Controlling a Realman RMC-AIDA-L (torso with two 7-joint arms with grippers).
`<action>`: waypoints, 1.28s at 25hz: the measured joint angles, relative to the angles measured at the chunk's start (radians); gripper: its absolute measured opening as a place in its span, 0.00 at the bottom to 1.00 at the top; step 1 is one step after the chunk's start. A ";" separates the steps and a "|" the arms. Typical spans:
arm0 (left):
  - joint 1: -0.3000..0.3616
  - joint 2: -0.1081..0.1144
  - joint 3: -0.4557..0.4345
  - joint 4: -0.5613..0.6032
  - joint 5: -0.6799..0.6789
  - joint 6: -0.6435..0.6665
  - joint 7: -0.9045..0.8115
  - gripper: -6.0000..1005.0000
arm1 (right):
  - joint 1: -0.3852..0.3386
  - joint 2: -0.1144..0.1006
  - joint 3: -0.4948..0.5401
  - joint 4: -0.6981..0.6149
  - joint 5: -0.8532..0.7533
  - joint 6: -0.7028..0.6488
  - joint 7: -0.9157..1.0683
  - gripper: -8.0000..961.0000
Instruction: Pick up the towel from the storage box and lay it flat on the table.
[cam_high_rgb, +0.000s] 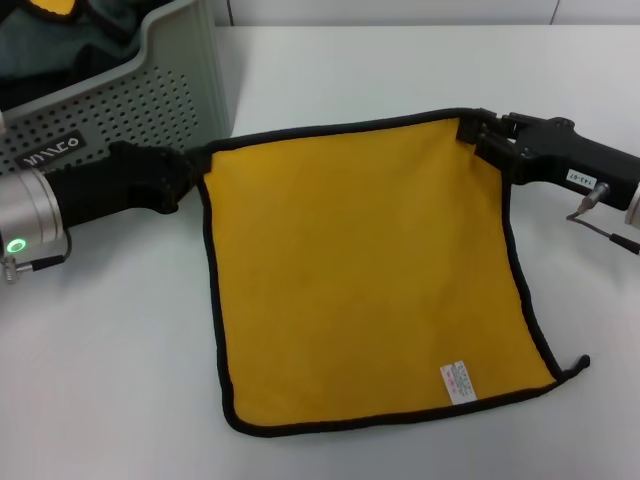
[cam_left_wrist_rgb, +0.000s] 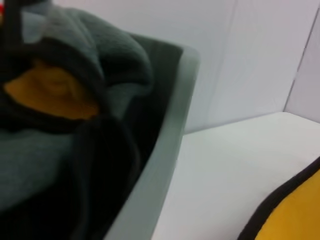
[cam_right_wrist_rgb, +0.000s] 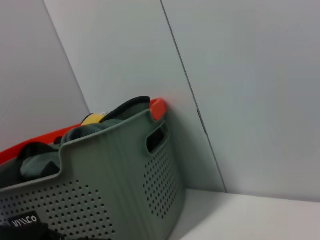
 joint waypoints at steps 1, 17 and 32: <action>0.001 -0.001 -0.007 -0.006 0.000 -0.001 0.013 0.03 | 0.000 0.000 0.000 0.000 0.000 0.000 0.000 0.16; 0.012 -0.006 -0.062 -0.025 -0.008 0.007 0.095 0.33 | 0.019 -0.019 -0.008 -0.011 -0.112 0.099 0.063 0.79; 0.028 -0.004 -0.061 -0.025 -0.040 0.393 0.235 0.42 | -0.133 -0.011 -0.002 -0.261 -0.229 -0.097 0.015 0.89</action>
